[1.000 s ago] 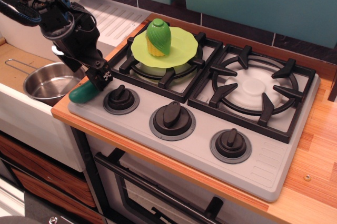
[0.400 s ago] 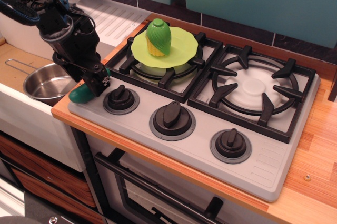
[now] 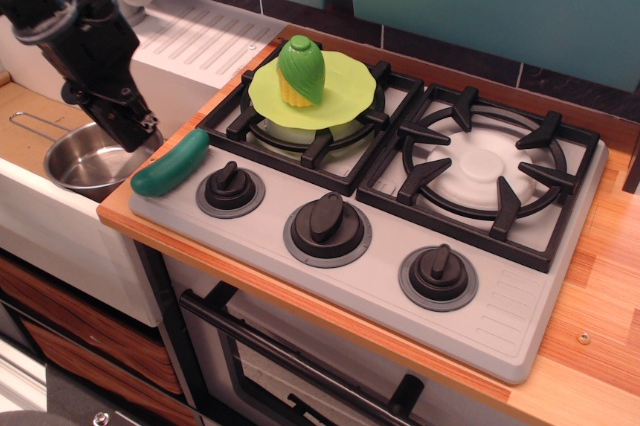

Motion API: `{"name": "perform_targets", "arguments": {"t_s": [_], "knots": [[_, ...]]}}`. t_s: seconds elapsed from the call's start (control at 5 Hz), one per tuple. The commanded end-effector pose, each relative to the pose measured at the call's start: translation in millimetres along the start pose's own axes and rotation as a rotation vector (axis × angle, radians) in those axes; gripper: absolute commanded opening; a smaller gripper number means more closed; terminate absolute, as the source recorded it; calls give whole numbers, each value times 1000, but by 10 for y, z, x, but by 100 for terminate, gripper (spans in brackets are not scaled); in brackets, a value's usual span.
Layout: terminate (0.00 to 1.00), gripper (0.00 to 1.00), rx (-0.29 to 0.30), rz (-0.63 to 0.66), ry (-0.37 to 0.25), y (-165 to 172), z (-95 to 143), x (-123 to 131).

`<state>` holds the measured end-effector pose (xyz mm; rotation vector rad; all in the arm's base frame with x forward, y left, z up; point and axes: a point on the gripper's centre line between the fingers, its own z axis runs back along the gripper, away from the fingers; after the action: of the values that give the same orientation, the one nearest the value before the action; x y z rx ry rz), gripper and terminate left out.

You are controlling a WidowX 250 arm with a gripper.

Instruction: Put corncob on plate and cucumber in pot or pan in sink

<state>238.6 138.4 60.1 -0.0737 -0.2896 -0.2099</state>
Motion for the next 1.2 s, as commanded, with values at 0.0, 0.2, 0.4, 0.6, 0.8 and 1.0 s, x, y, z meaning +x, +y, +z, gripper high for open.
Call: {"name": "perform_targets", "arguments": {"t_s": [0.0,0.2,0.4,0.6,0.8,1.0], "knots": [[0,100,100,-25,-12,3,267,168],[0,100,213,7,49,-51,285,223],[0,100,245,19,57,-41,236,236],[0,100,246,16,32,-26,124,233],[0,100,229,7,-14,3,-121,178],[0,100,228,0,-30,23,-211,150]]}}
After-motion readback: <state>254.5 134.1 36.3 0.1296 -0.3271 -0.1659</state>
